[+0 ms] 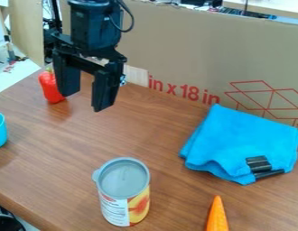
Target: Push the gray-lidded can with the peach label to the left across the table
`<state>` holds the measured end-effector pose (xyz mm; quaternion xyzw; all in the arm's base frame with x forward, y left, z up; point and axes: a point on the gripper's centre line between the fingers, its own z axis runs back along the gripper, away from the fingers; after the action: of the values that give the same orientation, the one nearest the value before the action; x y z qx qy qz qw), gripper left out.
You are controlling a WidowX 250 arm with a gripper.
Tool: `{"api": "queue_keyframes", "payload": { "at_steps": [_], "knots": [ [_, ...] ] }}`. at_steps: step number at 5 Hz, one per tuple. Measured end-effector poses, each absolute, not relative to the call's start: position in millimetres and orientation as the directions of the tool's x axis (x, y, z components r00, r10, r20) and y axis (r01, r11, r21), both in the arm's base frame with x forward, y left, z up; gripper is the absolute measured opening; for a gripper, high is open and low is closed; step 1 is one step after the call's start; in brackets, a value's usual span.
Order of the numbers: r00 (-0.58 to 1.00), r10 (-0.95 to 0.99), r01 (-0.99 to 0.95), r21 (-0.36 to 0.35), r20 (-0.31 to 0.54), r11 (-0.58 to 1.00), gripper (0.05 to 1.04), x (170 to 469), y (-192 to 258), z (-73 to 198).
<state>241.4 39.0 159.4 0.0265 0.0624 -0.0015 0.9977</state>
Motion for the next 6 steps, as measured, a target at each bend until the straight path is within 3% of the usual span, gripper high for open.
{"api": "queue_keyframes", "payload": {
  "at_steps": [1,4,6],
  "knots": [
    [0.989,0.003,0.004,0.049,-0.145,0.999,0.988,240.3,38.3,153.6],
    [0.996,-0.05,0.051,0.012,-0.069,0.999,0.988,208.3,-47.8,133.3],
    [0.995,-0.093,0.089,-0.088,-0.042,0.992,0.988,214.2,-98.6,117.7]
  ]
}}
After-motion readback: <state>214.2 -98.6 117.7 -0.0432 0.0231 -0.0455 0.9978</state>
